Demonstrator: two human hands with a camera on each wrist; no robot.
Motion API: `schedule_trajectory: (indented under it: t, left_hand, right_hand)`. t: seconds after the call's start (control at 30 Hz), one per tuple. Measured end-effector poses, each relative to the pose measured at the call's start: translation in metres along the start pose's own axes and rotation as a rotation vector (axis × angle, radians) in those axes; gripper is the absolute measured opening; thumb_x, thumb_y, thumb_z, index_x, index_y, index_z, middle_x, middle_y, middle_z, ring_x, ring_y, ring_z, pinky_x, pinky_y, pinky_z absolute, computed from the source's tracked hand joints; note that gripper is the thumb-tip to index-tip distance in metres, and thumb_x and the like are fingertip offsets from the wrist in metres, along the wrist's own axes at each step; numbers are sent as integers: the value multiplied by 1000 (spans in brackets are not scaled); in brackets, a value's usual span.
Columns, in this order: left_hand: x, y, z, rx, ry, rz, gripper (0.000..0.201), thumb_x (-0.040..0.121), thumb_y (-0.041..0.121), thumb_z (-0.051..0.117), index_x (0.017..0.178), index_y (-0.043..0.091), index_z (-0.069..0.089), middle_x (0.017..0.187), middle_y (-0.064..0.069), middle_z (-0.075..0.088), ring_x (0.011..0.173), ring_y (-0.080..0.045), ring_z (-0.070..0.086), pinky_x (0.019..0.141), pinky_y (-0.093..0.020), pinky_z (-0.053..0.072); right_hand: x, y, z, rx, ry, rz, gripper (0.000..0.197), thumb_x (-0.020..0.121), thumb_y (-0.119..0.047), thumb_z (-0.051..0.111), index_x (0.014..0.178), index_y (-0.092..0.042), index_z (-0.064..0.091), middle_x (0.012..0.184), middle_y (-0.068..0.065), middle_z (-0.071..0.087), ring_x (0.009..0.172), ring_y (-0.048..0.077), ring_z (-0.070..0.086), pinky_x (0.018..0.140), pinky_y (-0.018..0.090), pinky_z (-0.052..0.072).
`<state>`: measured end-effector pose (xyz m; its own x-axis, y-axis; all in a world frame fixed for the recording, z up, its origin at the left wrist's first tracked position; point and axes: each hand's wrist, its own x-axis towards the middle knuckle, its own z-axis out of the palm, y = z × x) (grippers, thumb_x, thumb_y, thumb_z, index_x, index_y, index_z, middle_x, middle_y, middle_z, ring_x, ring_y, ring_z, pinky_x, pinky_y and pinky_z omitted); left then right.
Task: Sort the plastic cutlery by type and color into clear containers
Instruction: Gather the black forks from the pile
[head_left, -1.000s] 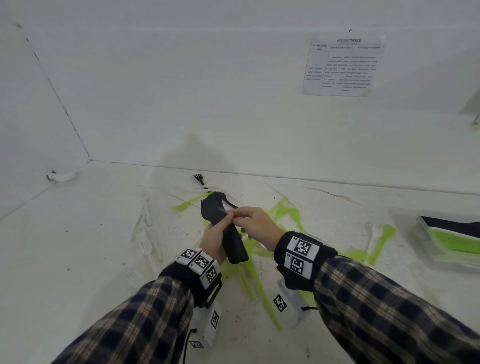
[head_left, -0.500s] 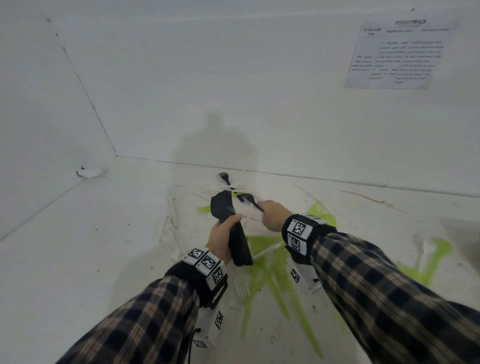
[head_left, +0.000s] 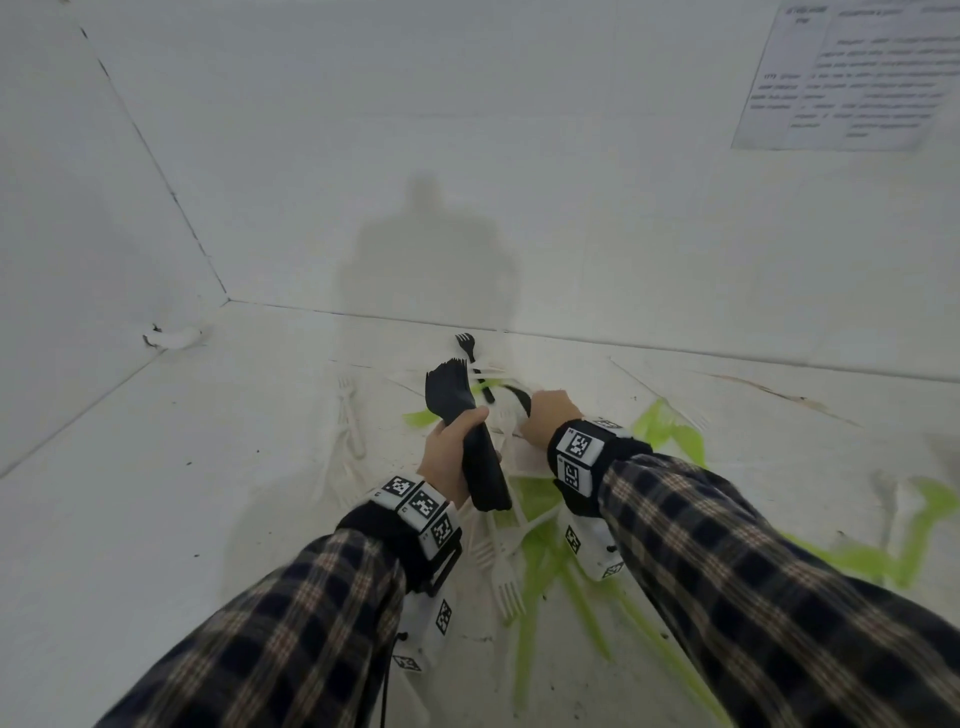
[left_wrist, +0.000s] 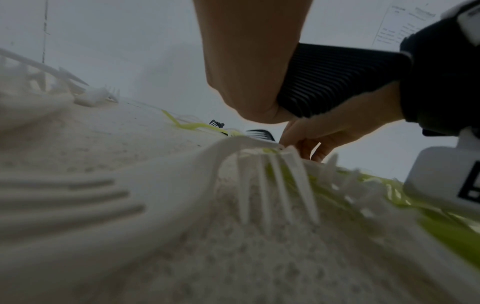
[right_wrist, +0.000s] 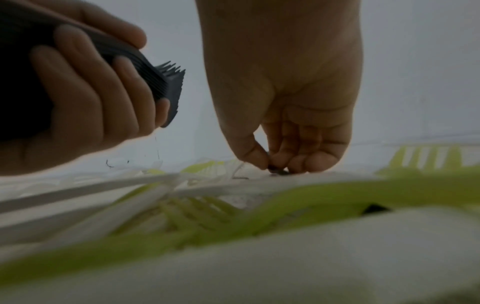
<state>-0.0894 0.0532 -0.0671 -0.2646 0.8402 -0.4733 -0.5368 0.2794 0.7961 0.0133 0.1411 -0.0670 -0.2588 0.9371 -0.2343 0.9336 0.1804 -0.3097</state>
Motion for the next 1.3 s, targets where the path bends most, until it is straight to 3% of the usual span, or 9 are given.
schedule_trajectory:
  t: [0.2,0.3,0.4,0.47,0.6,0.7,0.8,0.97,1.3]
  left_hand:
    - [5,-3,0,8,-1,-30,16,86,20,64,84,11,51,70,-6,48,58,-21,49,43,-21,46]
    - [7,0,-3,13,19,-34,18,86,21,64,88,9,51,70,-6,48,57,-21,50,43,-22,46]
    - [9,2,-5,-6,17,-37,18,87,20,62,95,8,51,69,-5,48,56,-20,50,43,-21,47]
    - [10,3,-7,-13,28,-35,18,87,20,62,95,7,52,68,-5,48,56,-19,51,43,-21,47]
    - [11,4,-8,-29,26,-23,13,87,19,63,85,9,54,58,-3,53,47,-17,53,43,-21,46]
    - [12,6,-7,-36,1,-3,14,87,18,61,80,10,53,51,0,53,43,-15,53,42,-19,45]
    - [12,6,-8,-22,15,-8,17,86,19,63,88,7,51,65,-4,49,54,-19,51,42,-20,46]
    - [14,5,-11,-19,28,4,22,86,20,63,94,7,48,72,-4,45,59,-21,47,43,-20,46]
    - [10,5,-12,-22,24,13,17,86,18,62,90,7,50,68,-5,47,57,-20,49,43,-20,46]
  right_hand:
    - [15,-9,-10,160,101,-44,34,96,-20,34,118,1,51,121,21,52,108,35,52,86,39,43]
    - [23,-19,-12,121,34,-196,32,90,-19,44,115,-7,60,111,11,58,98,29,57,77,31,44]
    - [29,-27,-6,-45,-99,-277,39,88,-7,41,118,-19,63,114,-2,56,103,22,57,84,32,47]
    - [32,-29,-1,-140,-145,-267,33,91,-9,42,116,-14,62,120,2,60,106,22,59,90,33,49]
    - [31,-26,-1,-169,-41,-237,28,91,-21,43,103,-12,66,102,5,65,85,21,60,74,29,49]
    - [29,-19,-5,-166,-36,-212,24,87,-23,49,105,-12,61,104,6,62,90,23,60,77,31,50]
    - [31,-15,-4,-169,-9,-162,25,89,-19,52,110,-8,58,110,9,61,98,27,62,74,31,47]
    - [27,-19,-5,-276,-34,-158,23,90,-17,50,106,-6,61,97,8,61,79,23,56,70,30,48]
    - [23,-13,-6,-205,-24,-164,28,93,-15,44,119,-7,50,115,10,59,102,27,60,76,32,45]
